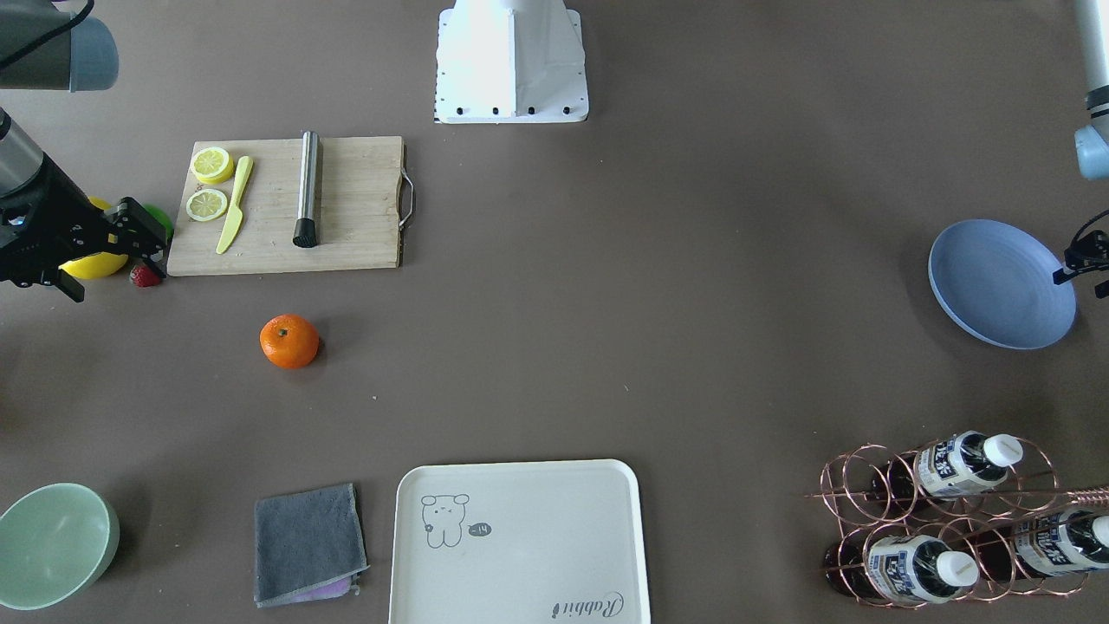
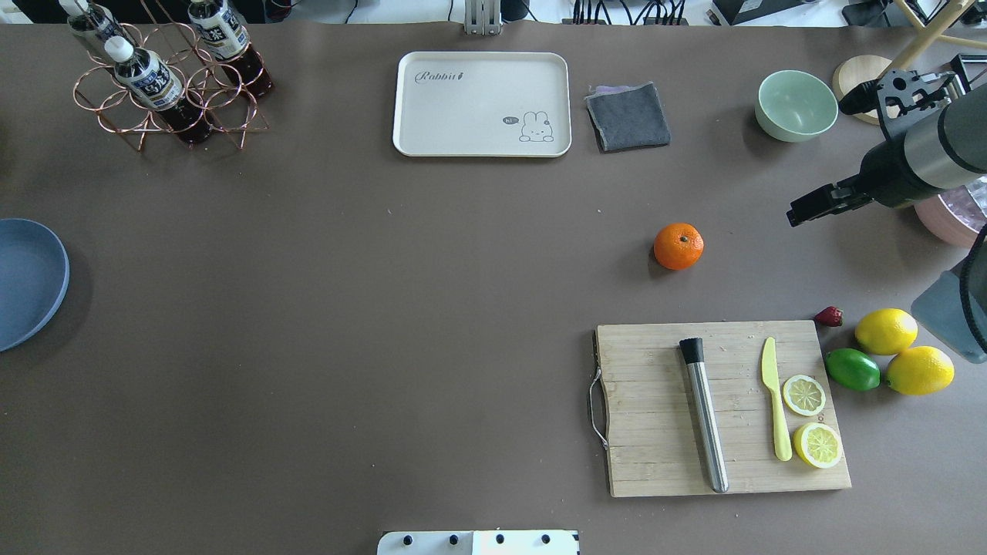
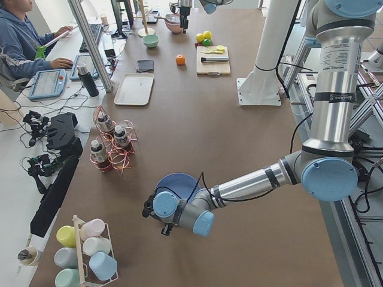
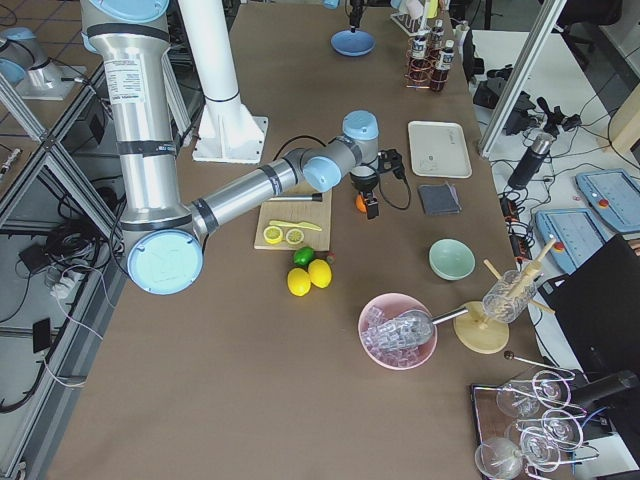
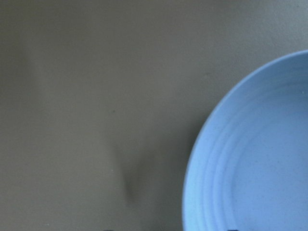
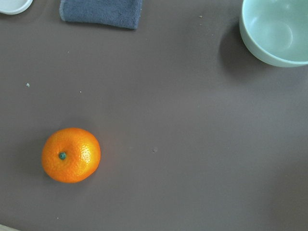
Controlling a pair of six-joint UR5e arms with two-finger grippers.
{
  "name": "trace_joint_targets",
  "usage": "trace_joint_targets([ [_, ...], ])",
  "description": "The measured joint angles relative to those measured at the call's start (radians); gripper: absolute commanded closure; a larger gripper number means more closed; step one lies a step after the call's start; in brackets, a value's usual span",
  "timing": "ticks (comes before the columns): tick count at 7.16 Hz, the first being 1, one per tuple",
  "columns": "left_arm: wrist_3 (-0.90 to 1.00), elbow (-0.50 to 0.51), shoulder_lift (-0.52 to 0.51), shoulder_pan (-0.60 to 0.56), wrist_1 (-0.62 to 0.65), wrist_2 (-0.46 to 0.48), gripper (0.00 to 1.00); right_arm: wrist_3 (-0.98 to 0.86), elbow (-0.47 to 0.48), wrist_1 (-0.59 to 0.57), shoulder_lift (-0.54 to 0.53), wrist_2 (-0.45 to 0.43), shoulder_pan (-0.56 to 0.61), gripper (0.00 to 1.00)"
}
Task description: Pick orange to plate
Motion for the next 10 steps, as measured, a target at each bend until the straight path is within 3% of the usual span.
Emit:
trace_joint_targets([
  [1,0.001,0.01,0.0,0.002,0.0,-0.015,0.63,0.0,0.0,0.0,0.0,-0.008,-0.003,0.0],
  [3,0.001,0.022,0.001,0.006,0.0,-0.055,1.0,0.0,0.0,0.0,0.0,-0.02,-0.007,0.0],
  [5,-0.003,0.021,-0.003,0.008,0.002,-0.13,1.0,-0.001,0.0,0.0,0.0,-0.022,-0.008,0.0],
  [7,-0.082,-0.041,-0.005,-0.001,0.004,-0.253,1.0,-0.001,0.0,0.0,0.0,-0.022,-0.008,0.0],
  [10,-0.445,-0.301,0.011,-0.001,-0.011,-0.305,1.0,0.005,0.001,0.0,-0.001,-0.02,-0.007,0.0],
])
